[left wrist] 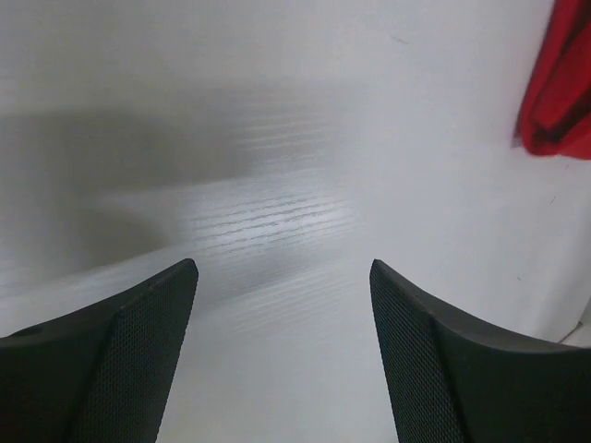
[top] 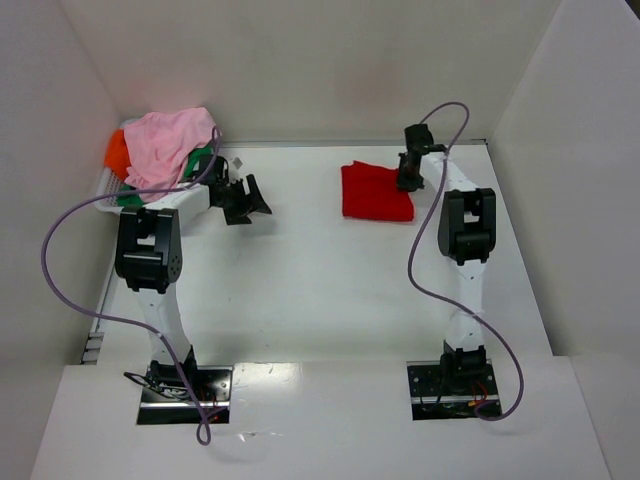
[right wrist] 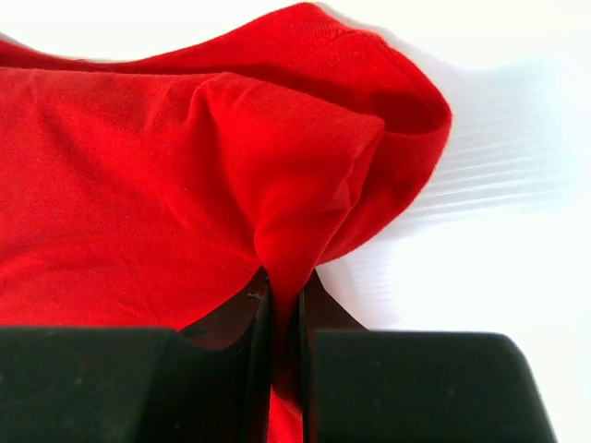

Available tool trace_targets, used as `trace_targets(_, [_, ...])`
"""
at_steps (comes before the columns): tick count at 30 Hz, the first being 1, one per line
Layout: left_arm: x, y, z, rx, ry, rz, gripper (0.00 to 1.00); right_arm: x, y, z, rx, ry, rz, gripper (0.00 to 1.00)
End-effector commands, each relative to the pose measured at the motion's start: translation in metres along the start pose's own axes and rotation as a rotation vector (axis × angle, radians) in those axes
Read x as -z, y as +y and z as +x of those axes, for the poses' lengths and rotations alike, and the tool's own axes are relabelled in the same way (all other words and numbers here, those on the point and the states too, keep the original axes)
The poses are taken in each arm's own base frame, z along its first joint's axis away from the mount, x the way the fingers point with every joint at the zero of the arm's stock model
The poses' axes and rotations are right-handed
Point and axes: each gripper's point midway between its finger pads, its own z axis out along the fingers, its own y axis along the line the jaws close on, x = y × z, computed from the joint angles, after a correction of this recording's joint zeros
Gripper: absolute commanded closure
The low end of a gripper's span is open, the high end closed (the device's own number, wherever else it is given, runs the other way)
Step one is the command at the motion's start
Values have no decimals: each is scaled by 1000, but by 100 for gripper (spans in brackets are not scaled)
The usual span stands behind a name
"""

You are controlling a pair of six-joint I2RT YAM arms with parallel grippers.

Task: Fold and stack the t-shirts
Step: Put the neatly folded tshirt into the corner of the board with the right arm

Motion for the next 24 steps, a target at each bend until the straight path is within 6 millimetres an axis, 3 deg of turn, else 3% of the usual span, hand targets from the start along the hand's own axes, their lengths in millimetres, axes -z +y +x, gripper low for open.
trace_targets(1, [28,-19,-28,-101,-86,-2,17,2,-69,-25,31,-25,192,98])
trace_targets(4, [32,-13,-29,-112,-77,-24,17,13,-122,-52,36,-74,347,95])
trace_targets(7, [37,-14,-37,-111,-92,-24,17,25,-158,-79,37,-127,420,92])
trace_targets(14, [38,-10,-41,-85,-69,-14,17,53,-238,-106,58,-190,659,89])
trace_targets(17, [40,-10,-39,-74,-58,-1,17,65,-263,-112,49,-204,730,85])
trace_targets(22, [37,-9,-35,-56,-39,3,17,81,-286,-122,26,-236,822,81])
trace_targets(24, [38,-10,-34,-47,-35,12,17,78,-286,-123,15,-241,821,58])
